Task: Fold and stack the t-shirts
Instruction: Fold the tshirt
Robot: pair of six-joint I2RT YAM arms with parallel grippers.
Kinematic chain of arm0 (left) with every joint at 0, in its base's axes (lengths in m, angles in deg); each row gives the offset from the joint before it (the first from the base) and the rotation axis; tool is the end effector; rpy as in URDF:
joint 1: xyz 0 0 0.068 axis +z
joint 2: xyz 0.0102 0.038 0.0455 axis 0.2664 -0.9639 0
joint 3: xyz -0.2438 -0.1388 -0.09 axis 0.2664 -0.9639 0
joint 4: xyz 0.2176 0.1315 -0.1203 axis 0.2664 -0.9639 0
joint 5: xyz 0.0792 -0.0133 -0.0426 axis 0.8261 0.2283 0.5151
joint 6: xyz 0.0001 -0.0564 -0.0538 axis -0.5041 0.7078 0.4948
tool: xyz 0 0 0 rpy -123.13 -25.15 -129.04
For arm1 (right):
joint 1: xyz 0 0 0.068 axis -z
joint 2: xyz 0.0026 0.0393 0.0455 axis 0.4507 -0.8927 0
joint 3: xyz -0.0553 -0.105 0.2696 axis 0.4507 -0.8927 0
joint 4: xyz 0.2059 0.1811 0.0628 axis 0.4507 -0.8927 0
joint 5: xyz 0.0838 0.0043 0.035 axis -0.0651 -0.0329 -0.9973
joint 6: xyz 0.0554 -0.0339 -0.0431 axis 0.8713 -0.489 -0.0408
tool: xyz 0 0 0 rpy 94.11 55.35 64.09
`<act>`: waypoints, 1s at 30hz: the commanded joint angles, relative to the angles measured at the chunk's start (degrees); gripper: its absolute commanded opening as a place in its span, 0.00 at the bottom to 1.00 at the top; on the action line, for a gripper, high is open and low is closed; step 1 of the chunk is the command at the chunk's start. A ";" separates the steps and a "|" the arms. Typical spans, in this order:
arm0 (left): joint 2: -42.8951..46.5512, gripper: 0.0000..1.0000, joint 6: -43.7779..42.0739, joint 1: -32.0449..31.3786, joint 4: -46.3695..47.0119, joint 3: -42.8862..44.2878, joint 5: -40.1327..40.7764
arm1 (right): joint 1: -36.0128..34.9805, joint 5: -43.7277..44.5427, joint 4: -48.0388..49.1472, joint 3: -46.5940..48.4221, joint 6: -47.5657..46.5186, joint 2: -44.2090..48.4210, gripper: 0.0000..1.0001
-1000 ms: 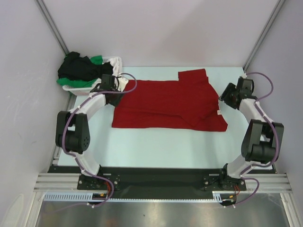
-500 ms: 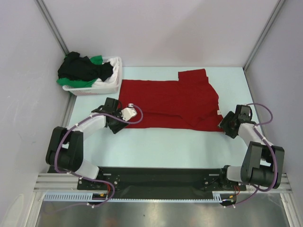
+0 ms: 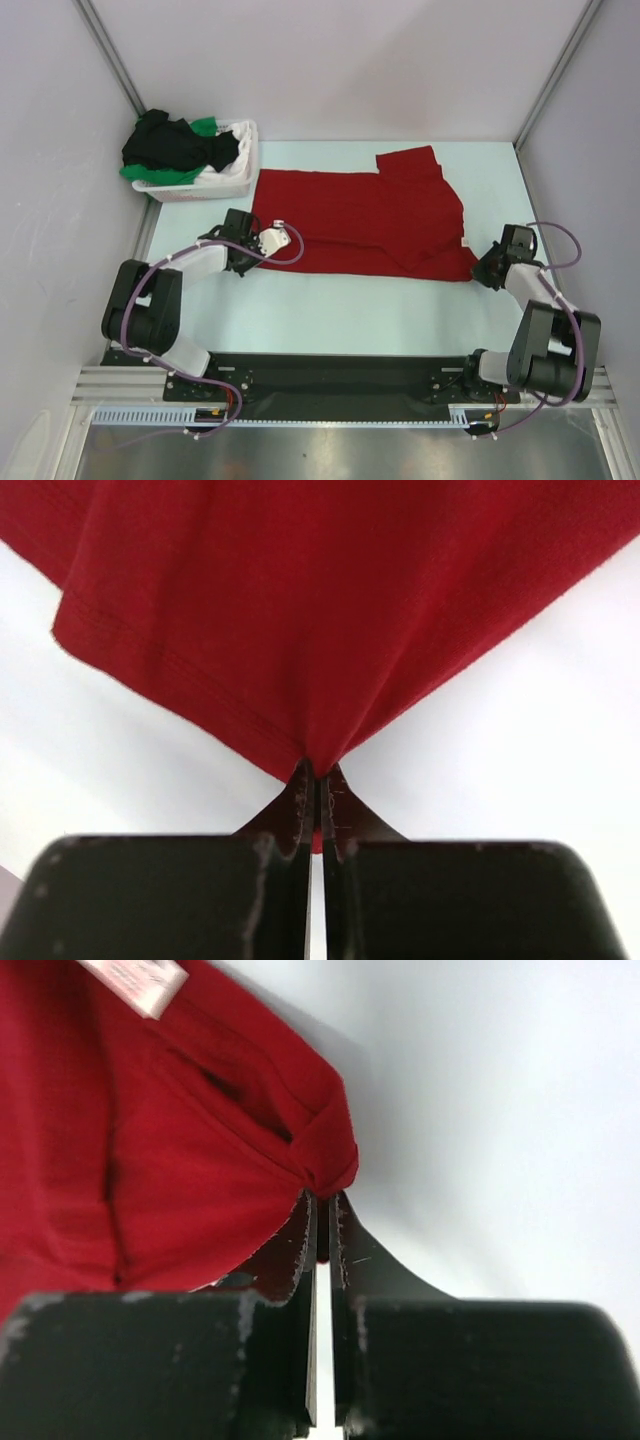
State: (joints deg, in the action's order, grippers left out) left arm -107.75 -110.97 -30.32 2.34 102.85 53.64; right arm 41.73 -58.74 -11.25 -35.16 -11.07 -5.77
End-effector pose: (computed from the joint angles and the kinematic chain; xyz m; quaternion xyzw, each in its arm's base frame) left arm 0.3067 -0.0828 0.1355 0.4882 0.8374 0.0556 0.2394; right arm 0.2621 -0.0666 0.1480 0.3359 0.8961 0.0530 0.2853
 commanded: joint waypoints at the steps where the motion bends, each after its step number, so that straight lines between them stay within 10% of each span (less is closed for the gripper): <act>1: 7.30 0.00 0.26 0.20 -4.97 -2.23 0.31 | 1.67 2.63 -5.40 -0.74 0.09 7.66 0.00; 9: 16.74 0.00 -1.68 0.20 -22.54 -4.51 -4.95 | 2.99 4.83 -13.85 -5.14 7.27 21.63 0.00; 12: 17.18 0.03 -3.08 0.20 -25.29 -5.48 -6.98 | 3.17 8.77 -15.52 -5.93 10.28 25.33 0.57; 16: 16.22 0.72 -3.79 0.28 -26.51 -2.95 -6.37 | 3.43 10.64 -16.22 -4.36 10.03 26.92 0.75; 30: 5.24 0.72 10.27 7.75 -13.34 10.42 -9.80 | -11.86 -1.15 -11.31 0.92 9.14 11.30 0.26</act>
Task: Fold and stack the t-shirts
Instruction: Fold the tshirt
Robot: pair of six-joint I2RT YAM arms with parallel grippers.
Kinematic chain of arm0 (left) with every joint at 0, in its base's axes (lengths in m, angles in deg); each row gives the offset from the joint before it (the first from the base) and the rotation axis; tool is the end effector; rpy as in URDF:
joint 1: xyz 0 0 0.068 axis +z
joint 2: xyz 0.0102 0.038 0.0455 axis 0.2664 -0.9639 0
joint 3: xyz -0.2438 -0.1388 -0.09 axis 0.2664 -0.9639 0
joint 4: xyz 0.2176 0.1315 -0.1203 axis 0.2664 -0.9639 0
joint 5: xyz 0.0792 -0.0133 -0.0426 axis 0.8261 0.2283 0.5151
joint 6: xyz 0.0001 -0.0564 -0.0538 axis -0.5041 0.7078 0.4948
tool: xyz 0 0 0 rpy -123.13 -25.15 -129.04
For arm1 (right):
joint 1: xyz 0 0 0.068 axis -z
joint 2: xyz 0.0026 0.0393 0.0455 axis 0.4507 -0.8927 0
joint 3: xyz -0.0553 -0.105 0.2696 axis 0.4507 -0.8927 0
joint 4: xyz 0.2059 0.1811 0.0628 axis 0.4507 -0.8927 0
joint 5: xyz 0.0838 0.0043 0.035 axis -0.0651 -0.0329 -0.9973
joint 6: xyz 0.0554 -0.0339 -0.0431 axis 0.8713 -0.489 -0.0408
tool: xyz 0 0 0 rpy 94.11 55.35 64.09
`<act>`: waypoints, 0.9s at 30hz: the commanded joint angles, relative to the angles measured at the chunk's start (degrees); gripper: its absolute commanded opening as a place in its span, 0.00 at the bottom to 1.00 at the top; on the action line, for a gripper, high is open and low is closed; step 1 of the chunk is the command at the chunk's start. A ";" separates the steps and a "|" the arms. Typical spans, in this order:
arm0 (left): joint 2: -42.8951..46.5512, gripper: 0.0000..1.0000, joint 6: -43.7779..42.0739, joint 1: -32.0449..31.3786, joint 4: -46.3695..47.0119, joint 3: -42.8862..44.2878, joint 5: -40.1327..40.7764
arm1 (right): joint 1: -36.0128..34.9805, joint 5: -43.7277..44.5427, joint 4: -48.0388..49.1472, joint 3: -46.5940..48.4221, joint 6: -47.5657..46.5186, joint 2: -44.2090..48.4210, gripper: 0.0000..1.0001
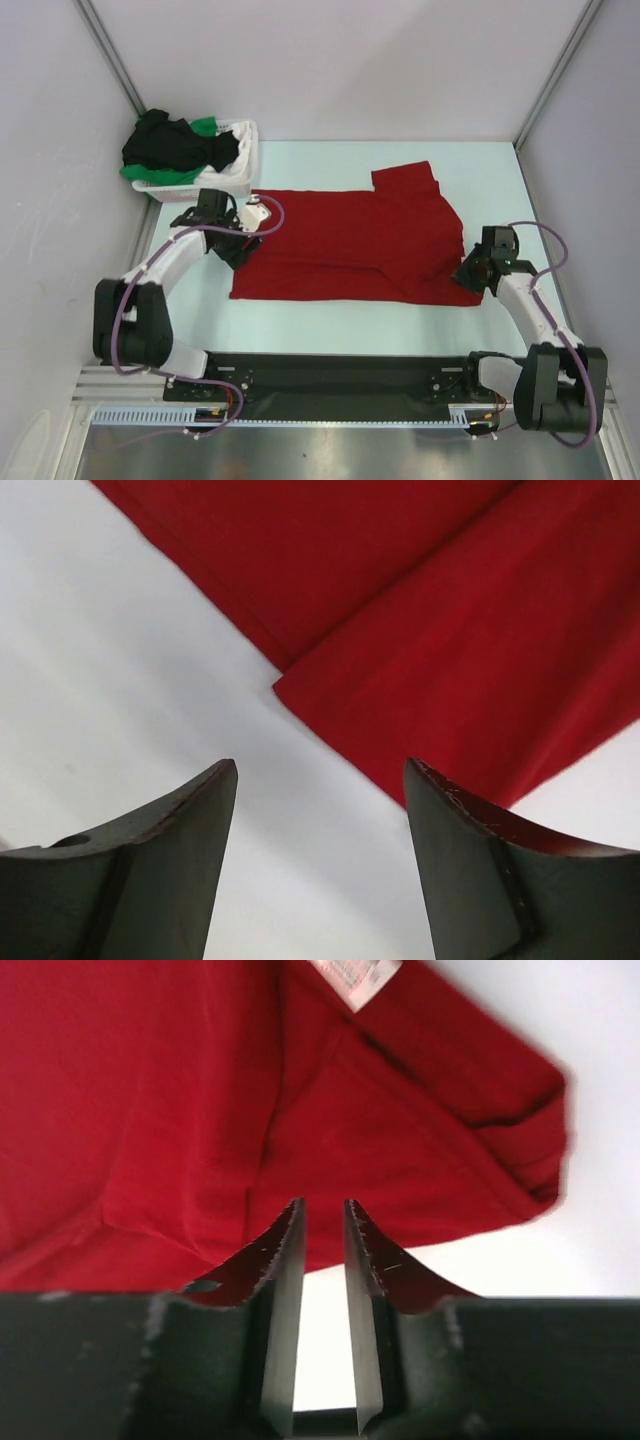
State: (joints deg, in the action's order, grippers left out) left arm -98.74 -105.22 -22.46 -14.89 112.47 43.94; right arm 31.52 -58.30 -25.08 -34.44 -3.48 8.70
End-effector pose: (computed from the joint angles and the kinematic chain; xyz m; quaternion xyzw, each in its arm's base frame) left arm 0.3041 -0.0501 0.2163 0.4028 0.8740 -0.0154 0.2715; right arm 0.2301 -0.0163 0.1916 0.3150 0.9000 0.0958 0.2856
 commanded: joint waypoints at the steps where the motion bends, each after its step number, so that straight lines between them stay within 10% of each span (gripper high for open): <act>1: -5.52 0.72 5.22 -0.11 5.11 0.90 0.95 | -2.26 -1.50 3.40 0.46 1.56 -4.24 0.23; 27: -7.38 0.75 4.88 -0.82 6.00 1.86 4.31 | -10.44 -1.93 11.85 23.22 -2.84 -37.46 0.17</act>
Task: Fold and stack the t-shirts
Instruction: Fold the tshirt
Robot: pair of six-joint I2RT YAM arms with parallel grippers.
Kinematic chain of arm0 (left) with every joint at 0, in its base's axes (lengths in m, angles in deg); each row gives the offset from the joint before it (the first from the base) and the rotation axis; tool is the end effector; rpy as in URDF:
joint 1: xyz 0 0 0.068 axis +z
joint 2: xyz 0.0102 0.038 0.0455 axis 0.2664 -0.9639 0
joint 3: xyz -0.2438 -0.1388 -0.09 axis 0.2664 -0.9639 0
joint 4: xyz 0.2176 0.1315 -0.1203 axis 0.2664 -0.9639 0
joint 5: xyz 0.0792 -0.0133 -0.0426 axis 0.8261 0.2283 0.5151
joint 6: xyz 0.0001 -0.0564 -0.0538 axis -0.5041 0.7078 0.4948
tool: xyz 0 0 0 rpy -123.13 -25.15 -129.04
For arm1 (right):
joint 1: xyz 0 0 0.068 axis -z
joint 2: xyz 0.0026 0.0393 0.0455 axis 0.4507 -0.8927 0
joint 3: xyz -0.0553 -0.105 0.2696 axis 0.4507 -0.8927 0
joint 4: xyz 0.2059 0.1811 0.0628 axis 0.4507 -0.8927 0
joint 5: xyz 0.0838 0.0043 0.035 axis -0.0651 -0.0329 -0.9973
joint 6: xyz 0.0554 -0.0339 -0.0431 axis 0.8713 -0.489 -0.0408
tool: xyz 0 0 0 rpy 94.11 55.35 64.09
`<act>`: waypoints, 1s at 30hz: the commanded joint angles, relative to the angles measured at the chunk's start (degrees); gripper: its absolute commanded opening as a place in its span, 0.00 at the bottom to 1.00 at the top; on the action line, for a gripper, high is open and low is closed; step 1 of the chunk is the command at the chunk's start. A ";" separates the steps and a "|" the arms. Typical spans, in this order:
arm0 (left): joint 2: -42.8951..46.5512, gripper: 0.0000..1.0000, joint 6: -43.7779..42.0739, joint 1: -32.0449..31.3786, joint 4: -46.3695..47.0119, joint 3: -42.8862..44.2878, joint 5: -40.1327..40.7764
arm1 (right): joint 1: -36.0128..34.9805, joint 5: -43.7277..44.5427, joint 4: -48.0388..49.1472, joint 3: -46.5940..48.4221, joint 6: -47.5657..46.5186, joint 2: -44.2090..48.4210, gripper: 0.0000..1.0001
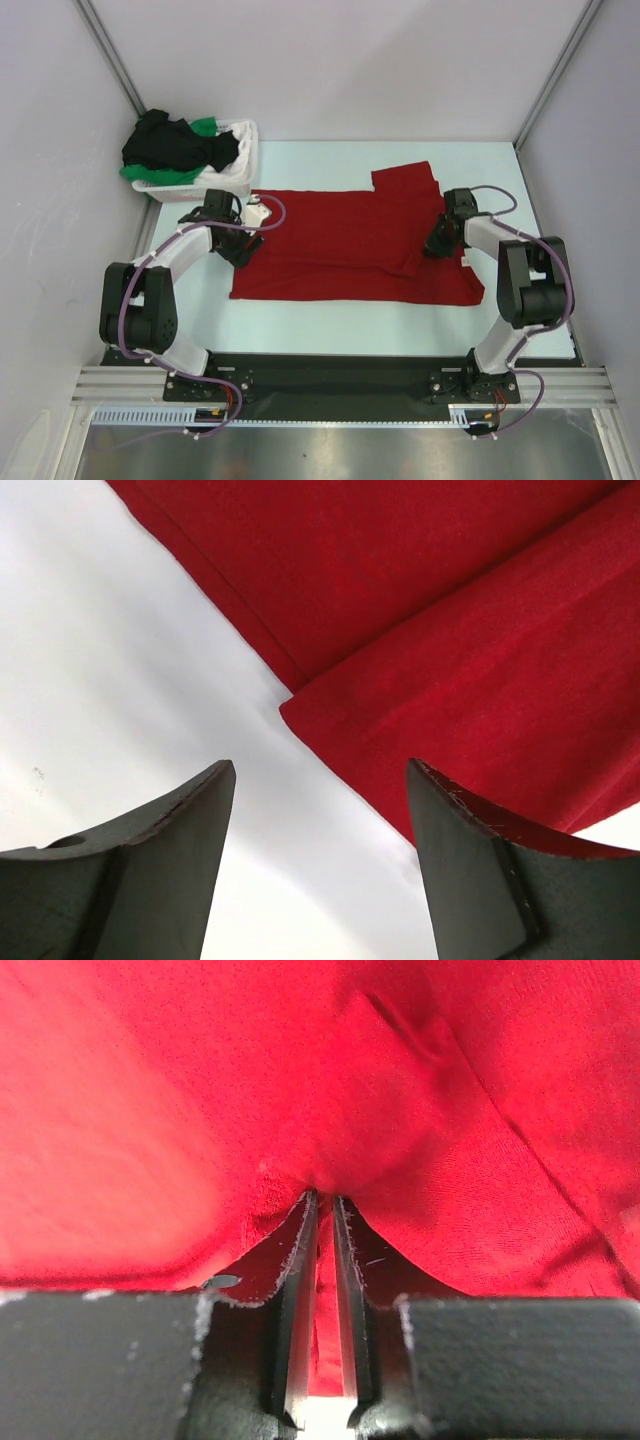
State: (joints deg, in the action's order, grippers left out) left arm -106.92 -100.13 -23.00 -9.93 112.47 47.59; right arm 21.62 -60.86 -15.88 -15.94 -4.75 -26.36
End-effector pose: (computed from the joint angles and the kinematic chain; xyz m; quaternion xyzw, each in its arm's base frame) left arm 0.3270 -0.0518 0.1786 0.3619 0.9014 -0.0055 0.2376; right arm 0.3548 0.0378 0.1415 0.2260 0.9436 0.1174 0.2118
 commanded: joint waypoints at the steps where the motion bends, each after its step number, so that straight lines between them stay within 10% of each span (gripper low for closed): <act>1: 0.62 0.75 0.13 -0.27 0.34 2.73 0.22 | -1.07 0.88 2.56 8.48 -1.66 -4.85 0.17; 13: 0.36 0.75 -0.57 -2.64 -4.15 7.92 -4.53 | -2.65 1.59 1.25 21.52 -2.70 -11.73 0.24; 22: 0.44 0.75 -0.04 -3.61 -3.54 7.85 -6.12 | -2.57 8.35 -8.69 13.13 -9.83 3.37 0.41; 30: 0.79 0.76 -0.22 -3.17 -2.48 5.21 -3.21 | -2.39 -1.30 -5.44 2.37 -5.54 3.74 0.06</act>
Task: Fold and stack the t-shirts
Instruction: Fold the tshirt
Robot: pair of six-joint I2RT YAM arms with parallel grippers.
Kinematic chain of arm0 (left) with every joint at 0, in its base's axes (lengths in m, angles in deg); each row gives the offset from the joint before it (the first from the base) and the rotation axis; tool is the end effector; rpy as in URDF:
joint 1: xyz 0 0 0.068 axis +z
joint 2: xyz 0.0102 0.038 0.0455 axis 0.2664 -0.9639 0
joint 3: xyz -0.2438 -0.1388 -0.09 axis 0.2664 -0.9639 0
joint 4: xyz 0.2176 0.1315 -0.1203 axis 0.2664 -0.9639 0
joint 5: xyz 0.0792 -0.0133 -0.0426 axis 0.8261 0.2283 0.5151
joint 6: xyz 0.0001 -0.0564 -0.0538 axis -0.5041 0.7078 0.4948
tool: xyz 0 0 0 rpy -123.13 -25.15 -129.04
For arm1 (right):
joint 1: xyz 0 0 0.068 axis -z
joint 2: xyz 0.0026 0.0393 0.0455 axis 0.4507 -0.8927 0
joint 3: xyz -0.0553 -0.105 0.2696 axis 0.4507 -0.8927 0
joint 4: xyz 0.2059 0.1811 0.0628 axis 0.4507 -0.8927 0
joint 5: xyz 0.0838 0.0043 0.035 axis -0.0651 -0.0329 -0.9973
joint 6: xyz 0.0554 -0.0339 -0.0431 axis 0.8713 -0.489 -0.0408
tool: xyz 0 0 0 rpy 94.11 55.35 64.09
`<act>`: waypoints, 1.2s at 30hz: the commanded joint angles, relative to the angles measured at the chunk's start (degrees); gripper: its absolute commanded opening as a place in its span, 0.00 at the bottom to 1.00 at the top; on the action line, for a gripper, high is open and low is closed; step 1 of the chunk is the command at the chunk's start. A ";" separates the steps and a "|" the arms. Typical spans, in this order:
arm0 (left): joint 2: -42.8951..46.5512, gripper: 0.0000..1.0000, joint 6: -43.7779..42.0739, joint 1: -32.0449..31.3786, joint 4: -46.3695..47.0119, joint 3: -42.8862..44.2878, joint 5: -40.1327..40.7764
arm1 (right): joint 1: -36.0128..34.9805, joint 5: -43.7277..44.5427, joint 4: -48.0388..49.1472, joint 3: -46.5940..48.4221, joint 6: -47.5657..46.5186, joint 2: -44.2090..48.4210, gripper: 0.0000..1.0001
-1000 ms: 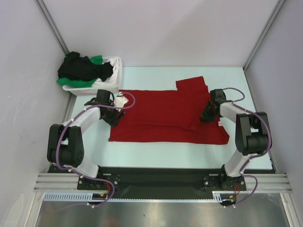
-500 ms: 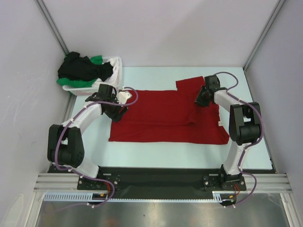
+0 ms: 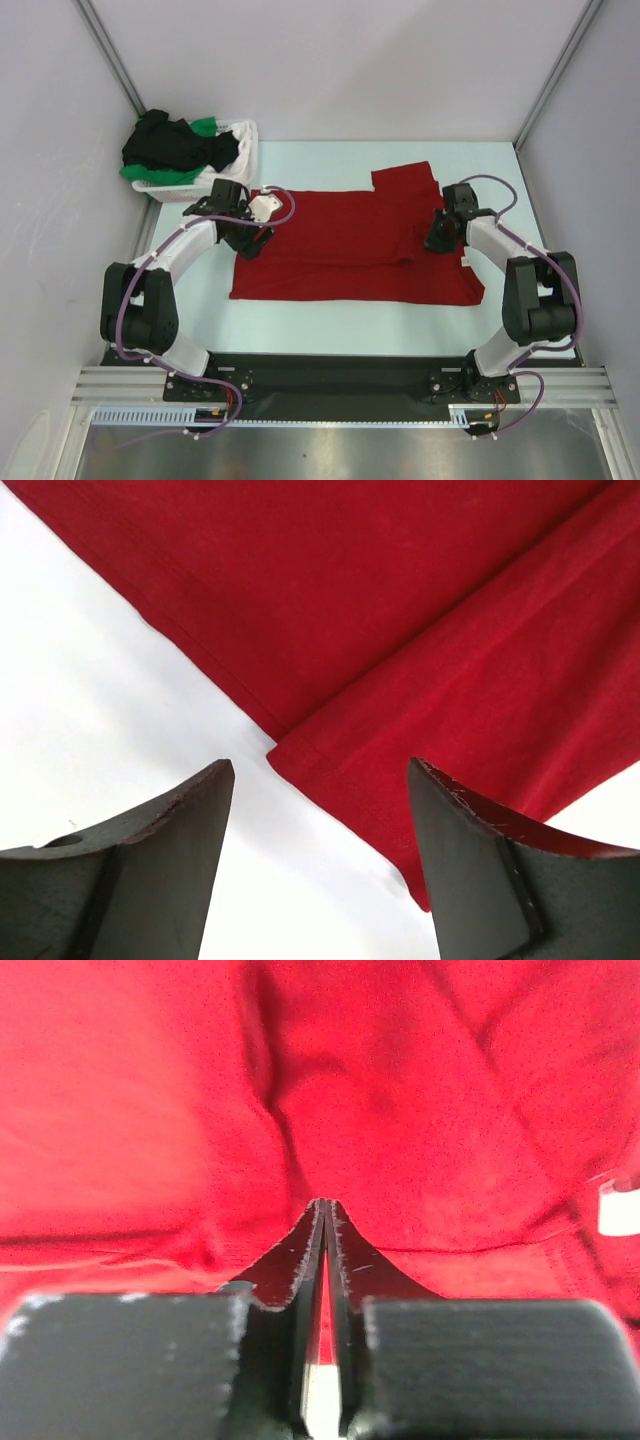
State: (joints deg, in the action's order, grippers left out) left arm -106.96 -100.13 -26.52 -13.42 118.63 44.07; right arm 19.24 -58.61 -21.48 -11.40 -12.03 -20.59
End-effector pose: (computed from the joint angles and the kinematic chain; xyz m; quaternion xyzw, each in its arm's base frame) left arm 0.3365 -0.0785 0.2099 0.3948 0.8791 -0.0371 0.2644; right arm 0.3544 0.0500 0.1938 0.1479 0.9487 0.1013 0.2603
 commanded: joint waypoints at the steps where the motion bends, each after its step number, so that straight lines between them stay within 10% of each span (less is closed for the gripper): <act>1: 1.10 0.75 -0.22 0.26 1.11 -1.05 0.48 | -0.01 -4.61 0.68 -2.44 2.19 -2.47 0.05; 23: 1.81 0.76 0.05 2.10 1.02 -1.14 2.76 | -4.85 -12.97 8.17 17.24 9.85 -17.07 0.01; 36: -4.70 0.69 5.74 0.37 0.32 7.90 -3.81 | 4.73 -0.57 0.77 19.17 -17.66 -14.58 0.43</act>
State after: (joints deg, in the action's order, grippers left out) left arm -112.10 -98.75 -24.18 -13.34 119.85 45.27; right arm 23.96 -60.82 -18.96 3.99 -20.05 -31.69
